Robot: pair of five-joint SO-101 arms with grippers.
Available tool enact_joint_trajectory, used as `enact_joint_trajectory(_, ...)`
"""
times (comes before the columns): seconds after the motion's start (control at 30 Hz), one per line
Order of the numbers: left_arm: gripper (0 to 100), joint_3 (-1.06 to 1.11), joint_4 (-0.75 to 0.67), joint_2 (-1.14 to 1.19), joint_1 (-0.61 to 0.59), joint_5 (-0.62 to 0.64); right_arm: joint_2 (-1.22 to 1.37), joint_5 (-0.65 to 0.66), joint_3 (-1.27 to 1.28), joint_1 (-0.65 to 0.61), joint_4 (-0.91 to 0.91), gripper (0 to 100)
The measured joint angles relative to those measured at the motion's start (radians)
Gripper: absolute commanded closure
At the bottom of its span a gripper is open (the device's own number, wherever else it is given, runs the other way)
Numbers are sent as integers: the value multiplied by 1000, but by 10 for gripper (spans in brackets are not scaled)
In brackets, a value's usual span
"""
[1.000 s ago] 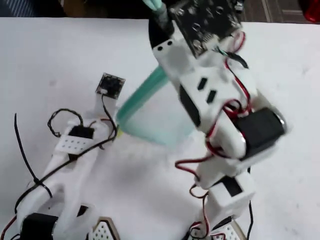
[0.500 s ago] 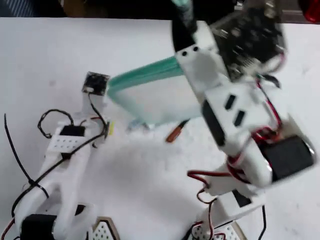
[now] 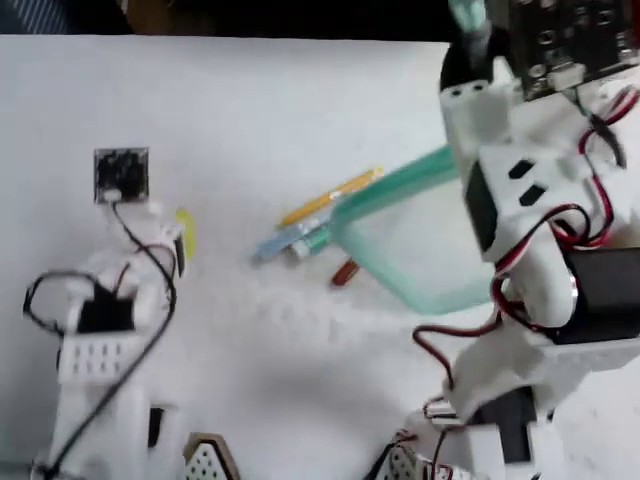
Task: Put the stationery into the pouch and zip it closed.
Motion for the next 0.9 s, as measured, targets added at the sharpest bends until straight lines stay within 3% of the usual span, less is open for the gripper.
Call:
enact_joint_trajectory(0.23,828,190,14,-445,124,0,-183,0,376,-241,-11,981)
enact_joint_trajectory(0.47,828,206,192,-753,181,0,-290,-40,411,-287,-95,981)
enact_joint_trajectory(0.67,828,206,242,-847,206,0,-290,-172,411,-298,-92,981)
enact_joint_trajectory(0.9,828,206,242,-853,204,0,-295,-180,459,-347,-114,981)
